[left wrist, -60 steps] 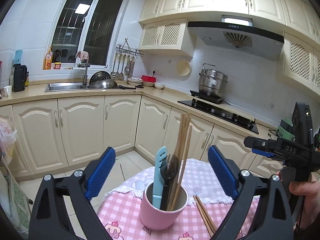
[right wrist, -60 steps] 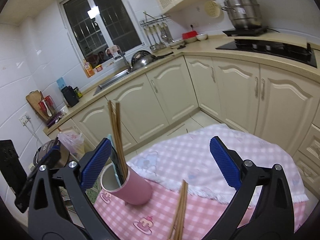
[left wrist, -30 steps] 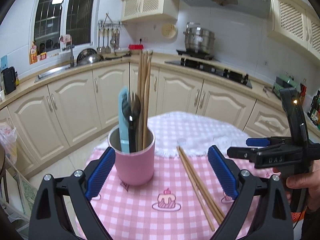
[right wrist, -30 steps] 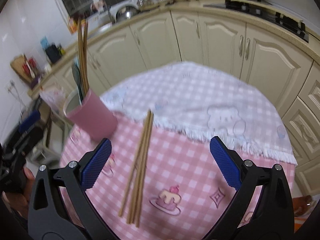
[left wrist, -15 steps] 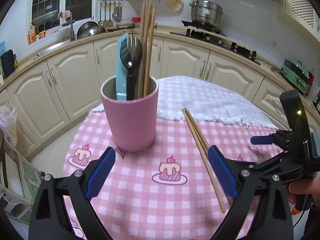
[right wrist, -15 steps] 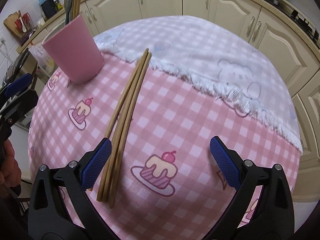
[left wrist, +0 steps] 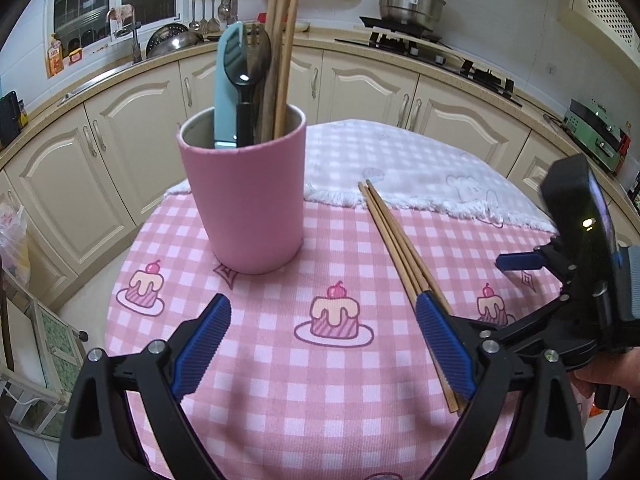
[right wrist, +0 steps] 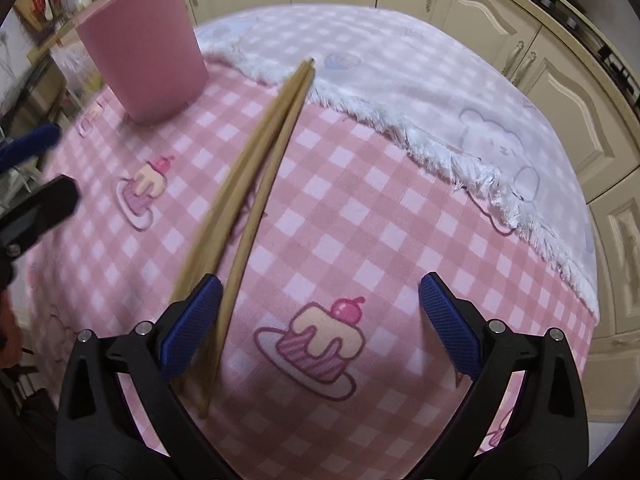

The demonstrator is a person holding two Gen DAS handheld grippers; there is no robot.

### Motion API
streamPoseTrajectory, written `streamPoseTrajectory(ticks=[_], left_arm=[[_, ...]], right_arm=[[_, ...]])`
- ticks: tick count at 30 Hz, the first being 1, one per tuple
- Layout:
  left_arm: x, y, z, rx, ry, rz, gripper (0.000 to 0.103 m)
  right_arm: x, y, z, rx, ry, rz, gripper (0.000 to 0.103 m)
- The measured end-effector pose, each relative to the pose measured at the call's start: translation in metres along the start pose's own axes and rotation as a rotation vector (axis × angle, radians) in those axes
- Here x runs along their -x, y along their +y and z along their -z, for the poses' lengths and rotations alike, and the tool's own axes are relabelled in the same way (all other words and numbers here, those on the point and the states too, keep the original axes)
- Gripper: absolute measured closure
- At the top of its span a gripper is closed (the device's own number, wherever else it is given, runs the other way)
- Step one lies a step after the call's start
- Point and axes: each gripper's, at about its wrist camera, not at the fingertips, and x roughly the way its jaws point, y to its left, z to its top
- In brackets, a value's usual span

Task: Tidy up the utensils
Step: 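Move both open tools back down to the remaining chopsticks, then close the left tool on a chopstick while the right tool grasps another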

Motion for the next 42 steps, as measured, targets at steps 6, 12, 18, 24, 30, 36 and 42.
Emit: streamPoseTrajectory(ticks=[6, 12, 18, 24, 30, 36, 42], left_arm=[[-0.014, -0.013, -0.002, -0.041, 0.043, -0.001, 0.011], [-0.044, -0.027, 0.0, -0.08, 0.137, 0.005, 0.011], [-0.063, -0.038, 0.004, -0.102, 0.184, 0.005, 0.011], [-0.074, -0.044, -0.001, -0.112, 0.204, -0.049, 0.01], [-0.085, -0.048, -0.015, -0.122, 0.218, -0.068, 0.012], [-0.101, -0.053, -0.041, -0.151, 0.24, -0.055, 0.036], [-0.109, -0.053, -0.054, -0.155, 0.258, 0.0, 0.087]], right_arm=[[-0.001, -0.011, -0.005, -0.032, -0.009, 0.014, 0.006], [0.002, -0.031, 0.003, -0.047, -0.019, -0.007, 0.006], [0.003, -0.039, 0.009, -0.031, -0.037, -0.03, 0.006], [0.003, -0.041, 0.01, -0.021, -0.045, -0.037, 0.006], [0.002, -0.043, 0.008, -0.03, -0.034, -0.039, 0.006], [-0.005, -0.039, -0.017, -0.03, -0.006, -0.027, 0.01], [-0.01, -0.019, -0.049, 0.038, 0.008, -0.043, 0.047]])
